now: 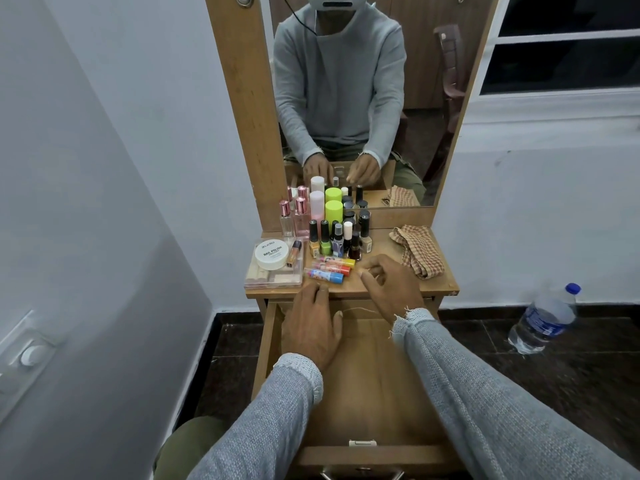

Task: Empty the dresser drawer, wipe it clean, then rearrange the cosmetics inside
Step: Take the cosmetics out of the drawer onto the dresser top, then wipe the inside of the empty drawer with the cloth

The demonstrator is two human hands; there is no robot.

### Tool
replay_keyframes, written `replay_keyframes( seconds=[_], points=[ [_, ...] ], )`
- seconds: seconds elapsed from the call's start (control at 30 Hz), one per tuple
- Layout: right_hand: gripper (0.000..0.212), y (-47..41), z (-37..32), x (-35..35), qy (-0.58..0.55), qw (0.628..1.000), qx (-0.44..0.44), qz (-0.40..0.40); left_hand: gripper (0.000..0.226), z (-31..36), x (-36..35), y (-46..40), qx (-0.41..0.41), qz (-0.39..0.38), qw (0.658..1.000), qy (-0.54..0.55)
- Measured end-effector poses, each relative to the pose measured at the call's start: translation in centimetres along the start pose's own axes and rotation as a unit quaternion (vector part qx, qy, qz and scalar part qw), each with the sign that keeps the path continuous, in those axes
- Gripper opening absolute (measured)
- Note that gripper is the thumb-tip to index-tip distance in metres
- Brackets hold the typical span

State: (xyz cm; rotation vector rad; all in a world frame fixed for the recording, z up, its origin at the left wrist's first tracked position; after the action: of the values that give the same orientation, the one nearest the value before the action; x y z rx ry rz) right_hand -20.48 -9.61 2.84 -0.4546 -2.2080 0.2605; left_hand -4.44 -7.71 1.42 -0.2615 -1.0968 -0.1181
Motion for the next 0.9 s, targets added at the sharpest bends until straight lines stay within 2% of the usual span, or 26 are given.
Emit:
replay_keyframes(
  seconds=[0.13,0.23,0.37,0.53,0.9],
  points=[
    [0.009,-1.6,1.8,2.3,0.085,0.994,0.022,0.06,0.051,1.0,-0.8,0.5,-0.039,0.019,0.999,-0.004],
    [0.015,-3.4,3.7,3.4,0.134,0.988,0.027,0.077,0.046,2.5,-1.1,0.5,-0.087,0.027,0.996,0.008],
    [0.034,-5.4,5.3,3.6,0.213,0.977,0.006,0.023,0.043,3.9,-1.8,0.1,-0.124,0.026,0.992,0.012],
    [0.055,-6.8,6.9,2.0,0.225,0.973,-0.013,-0.052,0.042,4.7,-2.5,-0.1,-0.14,0.028,0.99,0.019],
    [0.037,-6.6,6.5,1.7,0.198,0.977,-0.078,-0.012,0.042,3.9,-2.6,0.7,-0.122,0.007,0.992,0.039]
  ],
)
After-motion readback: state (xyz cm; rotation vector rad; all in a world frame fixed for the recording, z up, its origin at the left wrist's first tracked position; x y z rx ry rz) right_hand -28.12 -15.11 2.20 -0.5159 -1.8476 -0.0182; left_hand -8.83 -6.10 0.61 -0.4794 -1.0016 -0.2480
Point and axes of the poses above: each hand's wrist, its own y-axis away from the middle knuckle, its own x-axis out of the back of the hand, z = x × y, the point moved 2 cm from there along -y, towards the middle knuckle, and after that the axes turned 5 degrees about y, right-handed, at the moved point
